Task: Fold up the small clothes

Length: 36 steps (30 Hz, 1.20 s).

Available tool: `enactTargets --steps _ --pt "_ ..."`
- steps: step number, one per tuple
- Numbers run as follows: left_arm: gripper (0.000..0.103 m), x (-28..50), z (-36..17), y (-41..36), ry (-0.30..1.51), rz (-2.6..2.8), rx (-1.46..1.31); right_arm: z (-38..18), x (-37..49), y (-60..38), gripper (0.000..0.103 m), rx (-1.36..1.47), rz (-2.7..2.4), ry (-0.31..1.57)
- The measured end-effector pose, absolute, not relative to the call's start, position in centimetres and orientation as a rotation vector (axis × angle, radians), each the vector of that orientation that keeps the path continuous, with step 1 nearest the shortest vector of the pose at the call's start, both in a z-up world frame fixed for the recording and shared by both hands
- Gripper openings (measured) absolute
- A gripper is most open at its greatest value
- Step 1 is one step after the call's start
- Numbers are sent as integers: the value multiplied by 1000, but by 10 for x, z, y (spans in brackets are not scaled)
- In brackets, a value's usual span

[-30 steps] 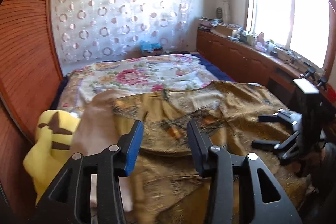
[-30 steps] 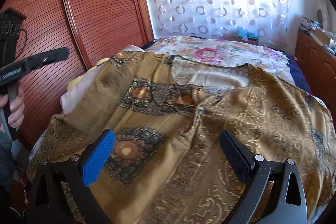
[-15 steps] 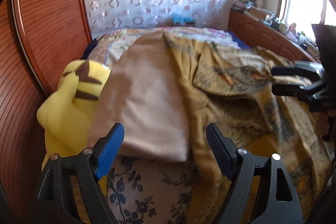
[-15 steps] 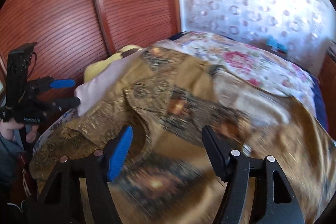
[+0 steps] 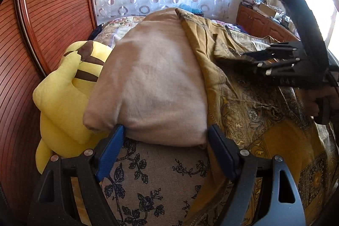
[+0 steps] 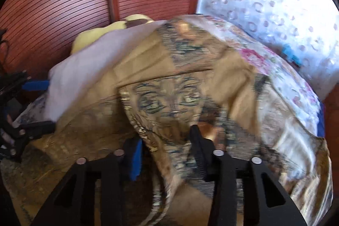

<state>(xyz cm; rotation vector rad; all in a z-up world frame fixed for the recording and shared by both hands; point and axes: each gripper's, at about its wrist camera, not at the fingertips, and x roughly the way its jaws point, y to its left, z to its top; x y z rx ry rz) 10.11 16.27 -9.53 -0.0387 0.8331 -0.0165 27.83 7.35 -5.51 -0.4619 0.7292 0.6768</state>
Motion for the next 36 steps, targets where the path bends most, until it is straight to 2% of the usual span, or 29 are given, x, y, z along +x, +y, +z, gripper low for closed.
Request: enactTargets --steps 10,11,13,18,21,36 --pt "81 103 -93 160 833 0 -15 -28 269 2 40 -264 470 703" --pt "81 102 -90 160 824 7 -10 -26 265 -4 42 -253 480 692" --pt "81 99 -81 157 802 15 -9 -17 252 -15 55 -225 498 669" --pt "81 97 -48 142 722 0 13 1 220 -54 62 -192 492 617" --pt "81 101 -32 122 687 -49 32 9 198 -85 73 -166 468 595" --pt "81 160 -51 -23 777 -359 130 -13 107 -270 74 -43 153 669"
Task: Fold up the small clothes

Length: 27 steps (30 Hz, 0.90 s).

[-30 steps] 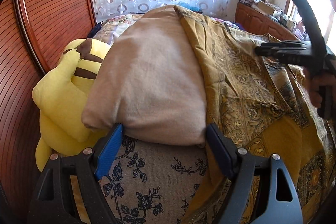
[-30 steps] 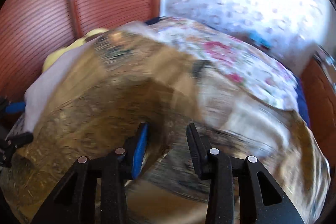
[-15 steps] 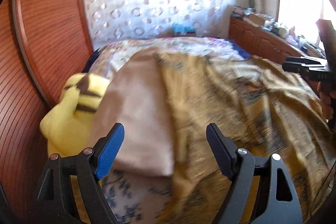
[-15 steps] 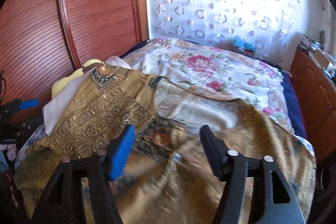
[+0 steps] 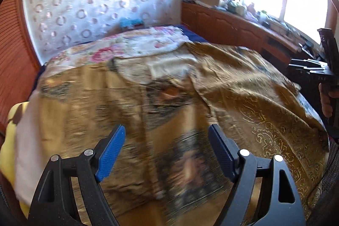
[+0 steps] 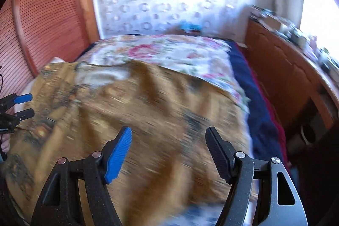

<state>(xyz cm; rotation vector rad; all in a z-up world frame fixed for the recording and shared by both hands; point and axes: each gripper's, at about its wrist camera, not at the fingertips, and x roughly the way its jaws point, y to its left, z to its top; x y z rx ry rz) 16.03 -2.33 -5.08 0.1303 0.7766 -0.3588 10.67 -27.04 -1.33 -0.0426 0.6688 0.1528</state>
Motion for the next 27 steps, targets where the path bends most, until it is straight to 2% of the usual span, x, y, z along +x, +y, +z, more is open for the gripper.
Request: enactTargets --steps 6,12,22,27 --pt "81 173 -68 -52 844 -387 172 -39 85 -330 74 27 61 740" --pt "81 179 -83 -64 909 -387 191 -47 79 -346 74 69 65 807" --pt "93 173 -94 -70 890 -407 197 -41 96 -374 54 148 122 856" --pt "94 174 -95 -71 892 -405 200 -47 109 -380 41 178 146 862"
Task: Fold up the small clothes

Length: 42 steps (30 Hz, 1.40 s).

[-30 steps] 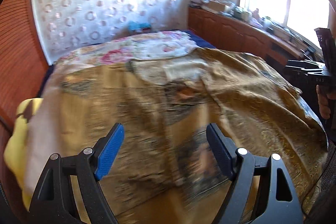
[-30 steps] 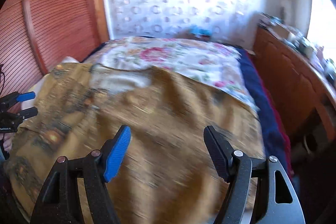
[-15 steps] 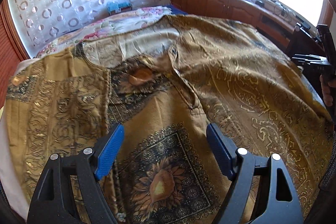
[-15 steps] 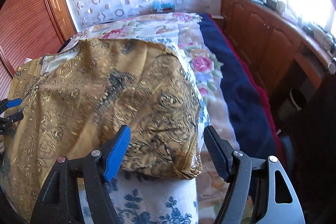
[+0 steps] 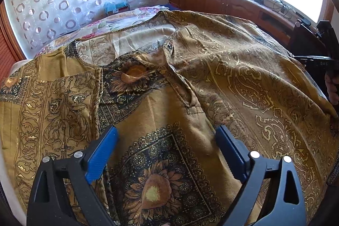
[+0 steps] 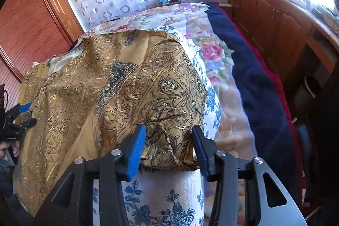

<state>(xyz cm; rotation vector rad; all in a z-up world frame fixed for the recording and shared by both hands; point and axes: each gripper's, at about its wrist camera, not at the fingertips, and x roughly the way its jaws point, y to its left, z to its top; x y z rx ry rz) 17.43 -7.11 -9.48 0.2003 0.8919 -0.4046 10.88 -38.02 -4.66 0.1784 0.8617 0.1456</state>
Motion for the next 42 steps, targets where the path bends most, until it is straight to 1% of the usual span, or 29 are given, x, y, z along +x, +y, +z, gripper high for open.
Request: enactTargets --steps 1,3,5,6,9,15,20,23,27,28,29,30,31,32,33,38,42 --pt "94 175 -95 -71 892 -404 201 -47 109 -381 35 182 153 861" --pt "94 174 -95 -71 892 -405 200 -47 109 -377 30 176 160 858" --pt "94 175 -95 -71 892 -405 200 -46 109 -369 21 125 133 851" --pt "94 175 -95 -71 892 -405 200 -45 109 -367 12 96 112 848" --pt "94 175 -95 -71 892 -405 200 -40 109 -363 6 33 77 829" --pt "94 175 -95 -71 892 -405 200 -5 105 -341 5 -74 57 719" --pt "94 176 -95 -71 893 -405 199 20 111 -298 5 -126 155 643" --pt "94 176 -95 -71 893 -405 199 19 113 -265 5 -135 258 635" --pt "94 176 -95 -71 893 -405 199 -4 117 -235 5 -140 353 689" --pt "94 176 -95 -71 893 -405 199 -11 117 -231 6 -142 357 705" --pt "94 175 -95 -71 893 -405 199 -15 117 -231 10 -141 354 714" --pt "94 175 -95 -71 893 -405 199 -19 118 -232 23 -136 347 721" --pt "94 176 -95 -71 893 -405 199 -22 117 -236 40 -124 335 731" --pt "94 176 -95 -71 893 -405 199 -23 117 -242 47 -110 328 734" --pt "94 175 -95 -71 894 -405 199 -23 116 -248 51 -91 320 737" --pt "94 175 -95 -71 893 -405 199 -10 114 -277 51 -26 237 734" --pt "94 178 -96 -70 893 -405 199 -12 126 -297 51 51 162 766"
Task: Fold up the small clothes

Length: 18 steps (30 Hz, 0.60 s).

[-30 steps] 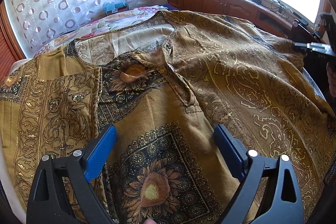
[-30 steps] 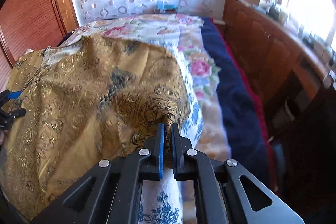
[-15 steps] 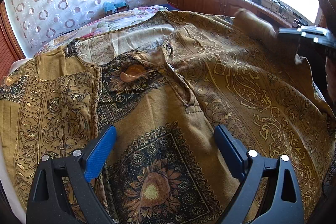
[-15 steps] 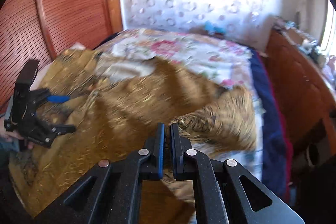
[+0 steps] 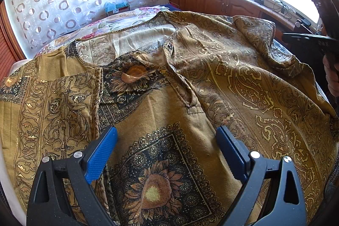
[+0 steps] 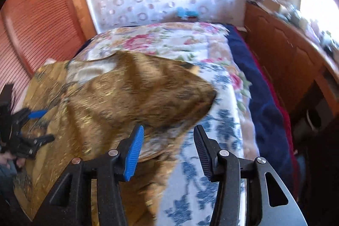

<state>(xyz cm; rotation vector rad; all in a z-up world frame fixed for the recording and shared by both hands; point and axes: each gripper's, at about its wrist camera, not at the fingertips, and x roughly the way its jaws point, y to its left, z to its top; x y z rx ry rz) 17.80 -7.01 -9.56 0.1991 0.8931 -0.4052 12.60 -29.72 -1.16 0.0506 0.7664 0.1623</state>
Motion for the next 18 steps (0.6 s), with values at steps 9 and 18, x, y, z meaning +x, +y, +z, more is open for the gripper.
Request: enactTargets --steps 9,18 --pt "94 178 -95 -70 893 -405 199 -22 172 -298 51 93 146 801" --pt "94 178 -95 -70 893 -405 198 -8 187 -272 14 26 307 792"
